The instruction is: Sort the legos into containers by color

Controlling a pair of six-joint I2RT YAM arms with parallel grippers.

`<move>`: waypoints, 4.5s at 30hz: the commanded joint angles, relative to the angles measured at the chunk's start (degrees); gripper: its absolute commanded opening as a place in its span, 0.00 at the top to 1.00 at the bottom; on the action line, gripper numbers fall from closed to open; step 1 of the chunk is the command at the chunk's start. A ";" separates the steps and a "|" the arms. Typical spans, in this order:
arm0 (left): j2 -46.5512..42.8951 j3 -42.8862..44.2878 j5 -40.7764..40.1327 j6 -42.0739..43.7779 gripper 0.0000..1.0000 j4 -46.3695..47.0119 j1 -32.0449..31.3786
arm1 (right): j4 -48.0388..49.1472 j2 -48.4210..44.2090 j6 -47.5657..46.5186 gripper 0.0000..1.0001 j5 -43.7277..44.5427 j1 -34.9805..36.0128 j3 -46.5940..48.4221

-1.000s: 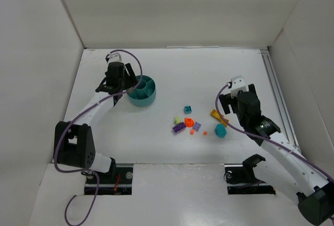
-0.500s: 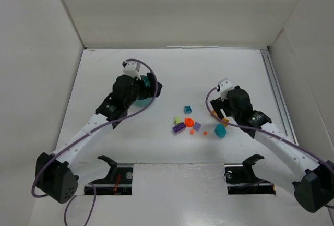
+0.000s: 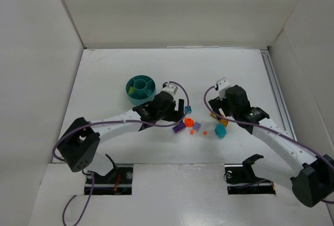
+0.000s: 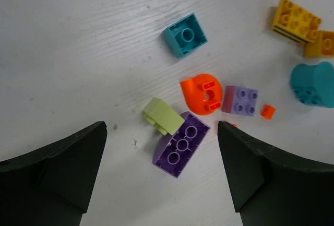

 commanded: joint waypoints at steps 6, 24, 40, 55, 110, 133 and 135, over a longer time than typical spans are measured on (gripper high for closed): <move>5.63 2.48 -1.99 -1.51 0.19 2.06 -0.89 | -2.39 -1.61 2.88 0.00 5.39 -1.67 2.08; 16.80 9.16 -3.40 -2.74 0.63 -0.21 -1.94 | -2.39 -4.33 2.88 0.00 5.39 -3.86 -0.65; 18.66 11.10 -6.65 -3.27 0.74 -4.17 -3.26 | -2.39 -4.33 2.36 0.00 5.39 -4.39 -1.17; 4.87 12.15 -15.36 -3.27 0.88 -6.55 -0.89 | -1.86 -4.33 1.83 0.00 5.39 -4.39 -1.17; -6.64 8.29 2.01 4.98 0.01 1.70 35.42 | -0.82 -3.28 0.08 0.00 2.32 -5.98 -1.70; 10.74 11.17 2.58 4.03 0.01 4.53 -1.24 | -7.84 -5.38 5.68 0.00 4.59 -7.73 0.41; 13.02 11.88 2.59 2.80 0.02 4.53 -1.24 | -8.37 -5.39 6.22 0.00 3.98 -8.43 -0.12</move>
